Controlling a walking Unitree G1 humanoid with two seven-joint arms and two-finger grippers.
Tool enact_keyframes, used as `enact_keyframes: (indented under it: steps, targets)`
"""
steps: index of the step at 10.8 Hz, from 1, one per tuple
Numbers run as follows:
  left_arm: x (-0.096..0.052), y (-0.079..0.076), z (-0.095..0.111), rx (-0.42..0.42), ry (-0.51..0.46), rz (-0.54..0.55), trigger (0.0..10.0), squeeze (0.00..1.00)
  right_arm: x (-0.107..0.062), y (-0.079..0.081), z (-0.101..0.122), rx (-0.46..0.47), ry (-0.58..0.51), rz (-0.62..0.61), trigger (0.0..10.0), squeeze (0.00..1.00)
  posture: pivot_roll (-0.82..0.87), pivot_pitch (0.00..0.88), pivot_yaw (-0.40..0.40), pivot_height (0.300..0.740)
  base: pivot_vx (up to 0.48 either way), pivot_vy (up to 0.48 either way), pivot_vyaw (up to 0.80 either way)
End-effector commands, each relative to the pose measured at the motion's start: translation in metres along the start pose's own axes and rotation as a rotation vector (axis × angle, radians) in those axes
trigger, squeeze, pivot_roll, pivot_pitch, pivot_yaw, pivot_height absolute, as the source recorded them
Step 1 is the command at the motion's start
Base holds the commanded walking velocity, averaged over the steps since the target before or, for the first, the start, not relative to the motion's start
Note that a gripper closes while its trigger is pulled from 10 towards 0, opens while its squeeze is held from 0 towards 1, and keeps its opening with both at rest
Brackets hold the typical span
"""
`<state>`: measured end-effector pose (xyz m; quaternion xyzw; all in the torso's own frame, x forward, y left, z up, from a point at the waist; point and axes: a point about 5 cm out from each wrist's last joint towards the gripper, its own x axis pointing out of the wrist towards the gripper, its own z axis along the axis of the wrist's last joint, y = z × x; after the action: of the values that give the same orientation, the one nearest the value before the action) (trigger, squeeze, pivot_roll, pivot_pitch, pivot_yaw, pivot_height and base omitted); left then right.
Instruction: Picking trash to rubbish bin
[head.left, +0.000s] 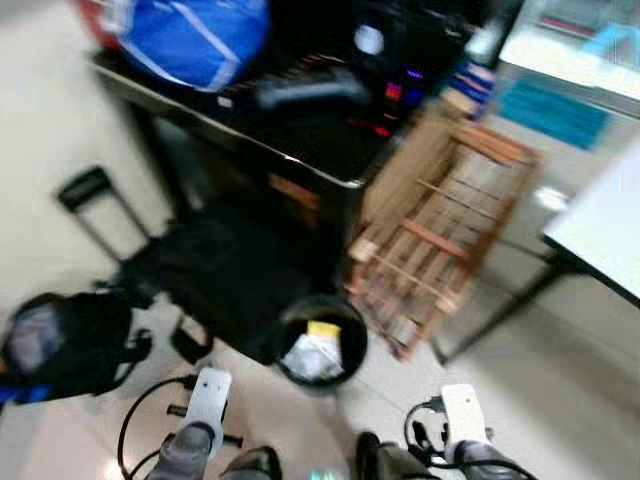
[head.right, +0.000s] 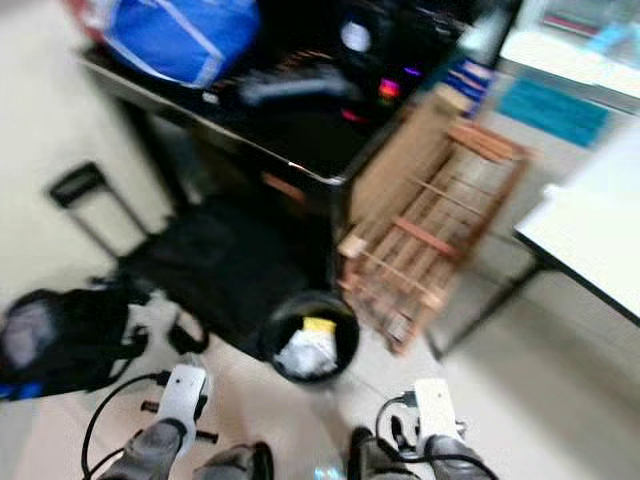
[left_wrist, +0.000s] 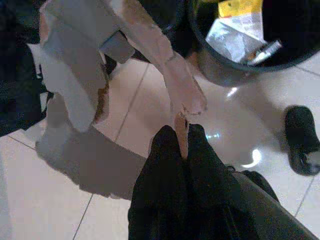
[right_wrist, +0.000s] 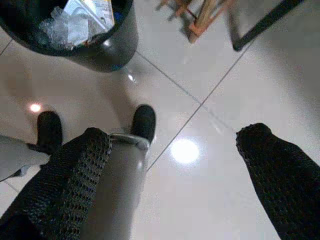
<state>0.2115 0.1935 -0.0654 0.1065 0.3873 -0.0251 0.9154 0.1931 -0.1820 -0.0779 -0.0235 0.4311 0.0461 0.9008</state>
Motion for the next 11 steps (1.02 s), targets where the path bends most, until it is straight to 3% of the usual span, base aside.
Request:
enact_keyframes:
  steps: [1, 5, 11]
  targets:
    - [-0.0015, 0.0026, -0.0064, 0.009, 0.025, 0.009, 10.0, 0.00, -0.0001, 0.0029, -0.0028, 0.001, 0.010, 0.007, 10.0, 0.00, 0.01, 0.211, 0.039, 0.740, 0.000, 0.000, 0.00]
    - [-0.0013, 0.0026, -0.0055, 0.009, 0.023, 0.011, 10.0, 0.00, -0.0002, 0.0030, -0.0029, 0.000, 0.007, 0.007, 10.0, 0.00, 0.01, 0.213, 0.038, 0.740, 0.000, 0.000, 0.00]
    - [-0.0012, 0.0014, -0.0057, 0.014, 0.025, 0.009, 10.0, 0.00, -0.0001, 0.0030, -0.0025, -0.002, 0.007, 0.008, 10.0, 0.00, 0.01, 0.212, 0.038, 0.740, 0.348, 0.000, 0.00]
